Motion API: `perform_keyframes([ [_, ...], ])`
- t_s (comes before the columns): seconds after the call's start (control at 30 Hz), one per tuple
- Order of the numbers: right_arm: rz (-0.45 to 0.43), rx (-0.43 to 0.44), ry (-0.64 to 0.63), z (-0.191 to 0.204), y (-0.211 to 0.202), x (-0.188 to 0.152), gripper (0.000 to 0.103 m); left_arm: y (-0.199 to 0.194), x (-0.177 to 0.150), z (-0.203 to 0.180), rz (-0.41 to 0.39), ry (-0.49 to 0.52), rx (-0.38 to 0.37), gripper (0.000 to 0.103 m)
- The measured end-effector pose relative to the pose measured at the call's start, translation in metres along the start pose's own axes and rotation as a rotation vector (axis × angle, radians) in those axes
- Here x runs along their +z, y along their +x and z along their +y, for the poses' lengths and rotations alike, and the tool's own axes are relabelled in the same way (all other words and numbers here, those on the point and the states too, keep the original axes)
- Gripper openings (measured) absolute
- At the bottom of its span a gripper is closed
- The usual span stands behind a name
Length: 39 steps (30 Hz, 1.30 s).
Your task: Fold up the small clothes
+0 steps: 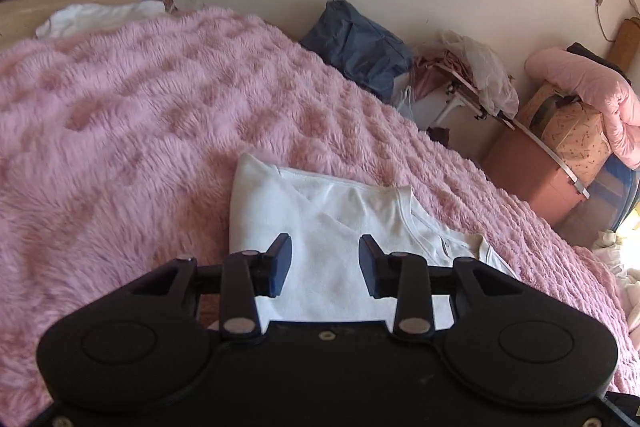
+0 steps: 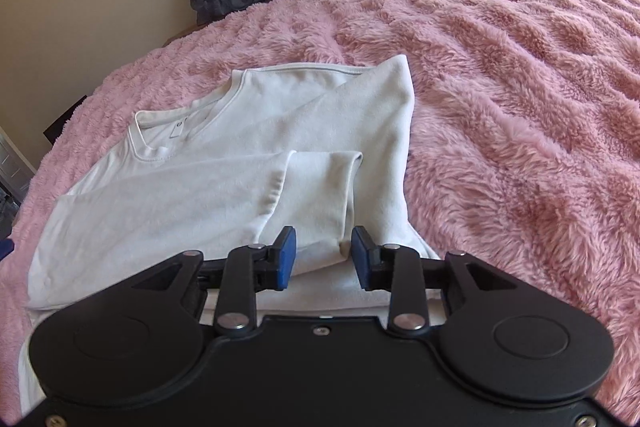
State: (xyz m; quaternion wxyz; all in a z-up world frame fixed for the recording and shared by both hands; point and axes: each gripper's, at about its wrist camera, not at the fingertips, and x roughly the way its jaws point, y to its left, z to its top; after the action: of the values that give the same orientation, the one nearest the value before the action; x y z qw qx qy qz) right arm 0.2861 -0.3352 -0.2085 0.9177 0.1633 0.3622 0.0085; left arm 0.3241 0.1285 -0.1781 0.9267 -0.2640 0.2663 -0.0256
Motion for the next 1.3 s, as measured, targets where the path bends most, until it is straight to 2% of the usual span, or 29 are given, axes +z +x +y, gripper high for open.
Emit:
perform_keyframes([
  [0.07, 0.008, -0.003, -0.007, -0.001, 0.005, -0.004, 0.032, 0.019, 0.0, 0.006, 0.027, 0.007, 0.04, 0.037],
  [0.13, 0.004, -0.005, -0.006, -0.002, 0.005, -0.005, 0.015, 0.033, -0.003, 0.02, 0.029, -0.003, 0.092, 0.037],
  [0.2, -0.002, 0.005, 0.005, -0.004, 0.002, -0.004, 0.011, 0.044, -0.007, 0.035, 0.049, -0.028, 0.108, 0.037],
  [0.33, -0.043, 0.006, -0.024, 0.0, -0.014, -0.004, 0.008, 0.048, -0.013, 0.049, 0.041, -0.025, 0.12, 0.045],
  [0.4, -0.067, -0.019, -0.049, 0.002, -0.021, -0.005, 0.007, 0.047, -0.016, 0.055, 0.031, -0.061, 0.106, 0.045],
  [0.5, -0.016, -0.031, -0.021, -0.005, -0.009, -0.012, 0.007, 0.05, -0.018, 0.048, 0.044, -0.004, 0.13, 0.046],
  [0.57, 0.001, -0.042, -0.012, -0.008, 0.002, -0.019, 0.006, 0.05, -0.014, 0.048, 0.055, -0.014, 0.128, 0.046],
  [0.67, -0.006, -0.058, -0.003, -0.005, 0.002, -0.02, 0.007, 0.034, -0.006, 0.048, 0.044, -0.056, 0.118, 0.041],
  [0.73, -0.015, -0.06, -0.007, -0.002, -0.004, -0.018, 0.012, 0.016, -0.005, 0.042, 0.018, -0.049, 0.101, 0.041],
  [0.83, -0.044, -0.042, -0.003, 0.002, -0.018, -0.015, 0.013, -0.015, -0.012, 0.024, -0.011, 0.014, 0.044, 0.042],
  [1.0, -0.133, 0.018, -0.067, 0.016, -0.033, -0.013, 0.014, -0.023, -0.032, 0.0, 0.042, 0.131, -0.048, 0.044],
  [1.07, -0.14, 0.057, -0.095, 0.022, -0.033, -0.012, 0.014, -0.016, -0.037, 0.0, 0.062, 0.131, -0.022, 0.044],
  [1.17, -0.108, 0.096, -0.111, 0.024, -0.023, -0.013, 0.014, -0.002, -0.045, 0.011, 0.127, 0.077, 0.053, 0.045],
  [1.23, -0.052, 0.079, -0.112, 0.023, -0.011, -0.017, 0.014, 0.001, -0.051, 0.016, 0.136, 0.078, 0.068, 0.045],
  [1.3, -0.005, 0.021, -0.111, 0.018, -0.001, -0.023, 0.014, 0.001, -0.054, 0.015, 0.14, 0.101, 0.079, 0.046],
])
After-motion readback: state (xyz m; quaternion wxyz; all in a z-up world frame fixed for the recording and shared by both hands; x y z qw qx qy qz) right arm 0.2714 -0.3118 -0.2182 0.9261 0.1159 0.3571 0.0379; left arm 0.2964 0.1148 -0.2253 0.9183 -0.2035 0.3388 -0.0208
